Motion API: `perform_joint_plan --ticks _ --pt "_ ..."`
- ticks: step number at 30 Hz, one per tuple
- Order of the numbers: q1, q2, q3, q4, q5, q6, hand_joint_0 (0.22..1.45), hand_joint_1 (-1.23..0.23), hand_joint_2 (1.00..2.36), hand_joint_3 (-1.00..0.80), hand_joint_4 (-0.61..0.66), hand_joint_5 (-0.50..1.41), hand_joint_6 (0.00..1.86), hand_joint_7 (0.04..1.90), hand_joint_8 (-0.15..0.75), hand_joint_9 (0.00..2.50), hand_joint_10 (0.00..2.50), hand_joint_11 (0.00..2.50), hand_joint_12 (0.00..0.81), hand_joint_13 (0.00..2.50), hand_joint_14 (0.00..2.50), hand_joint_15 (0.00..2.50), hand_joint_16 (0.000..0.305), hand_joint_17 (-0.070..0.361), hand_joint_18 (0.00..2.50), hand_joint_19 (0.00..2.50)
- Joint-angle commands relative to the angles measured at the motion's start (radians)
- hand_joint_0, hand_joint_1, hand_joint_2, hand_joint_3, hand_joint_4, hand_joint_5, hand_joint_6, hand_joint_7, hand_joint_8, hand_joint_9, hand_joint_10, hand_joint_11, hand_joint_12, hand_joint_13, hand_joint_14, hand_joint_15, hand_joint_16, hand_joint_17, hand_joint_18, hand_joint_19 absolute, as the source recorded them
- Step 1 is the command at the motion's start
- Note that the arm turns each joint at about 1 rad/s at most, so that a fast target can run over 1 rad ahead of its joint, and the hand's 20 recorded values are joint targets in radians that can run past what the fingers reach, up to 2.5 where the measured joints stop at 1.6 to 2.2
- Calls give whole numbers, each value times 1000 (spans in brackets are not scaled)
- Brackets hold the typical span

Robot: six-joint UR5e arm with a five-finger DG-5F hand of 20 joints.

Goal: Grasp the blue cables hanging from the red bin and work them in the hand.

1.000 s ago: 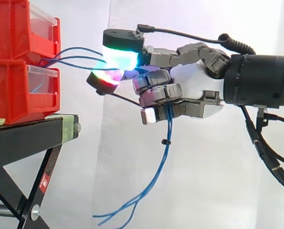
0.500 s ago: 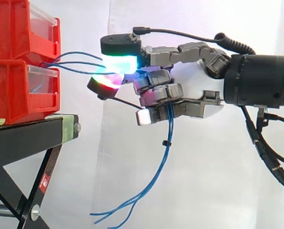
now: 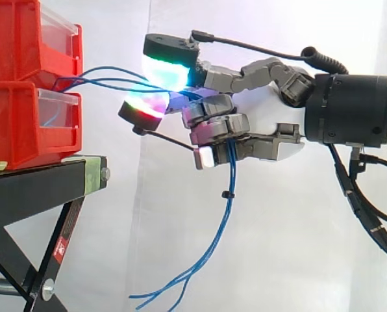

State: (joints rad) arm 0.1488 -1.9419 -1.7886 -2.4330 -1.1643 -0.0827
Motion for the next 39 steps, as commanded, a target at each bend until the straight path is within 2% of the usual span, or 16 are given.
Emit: perform_joint_plan --ticks 1,11,17,21,26,33,35,39 --pt "0 0 0 0 0 0 932 -636 1019 -541 228 194 380 1338 487 584 2500 2500 530 970 2500 1845 43 98 1323 715" --pt "0 0 0 0 0 0 968 -680 1023 -341 236 168 370 1326 503 504 2500 2500 556 936 2500 1879 44 100 1298 764" --pt "0 0 0 0 2 0 941 -705 1021 -372 236 117 390 1320 512 424 2500 2500 555 874 2500 1896 46 104 1244 786" --pt "0 0 0 0 2 1 946 -720 1023 -203 233 74 418 1300 510 361 2500 2500 561 839 2500 1877 46 104 1183 820" --pt "0 0 0 0 3 1 874 -748 1019 -256 235 46 386 1322 507 309 2500 2500 565 794 2500 1886 48 109 1128 735" --pt "0 0 0 0 2 3 869 -753 1020 -263 235 30 380 1331 507 277 2500 2500 565 761 2500 1902 49 110 1108 761" --pt "0 0 0 0 2 3 882 -758 1019 -213 239 26 393 1318 506 270 2500 2500 568 766 2500 1880 51 114 1108 736" --pt "0 0 0 0 3 3 908 -757 1017 17 253 19 449 1275 505 266 2500 2500 575 781 2500 1863 55 124 1121 618"
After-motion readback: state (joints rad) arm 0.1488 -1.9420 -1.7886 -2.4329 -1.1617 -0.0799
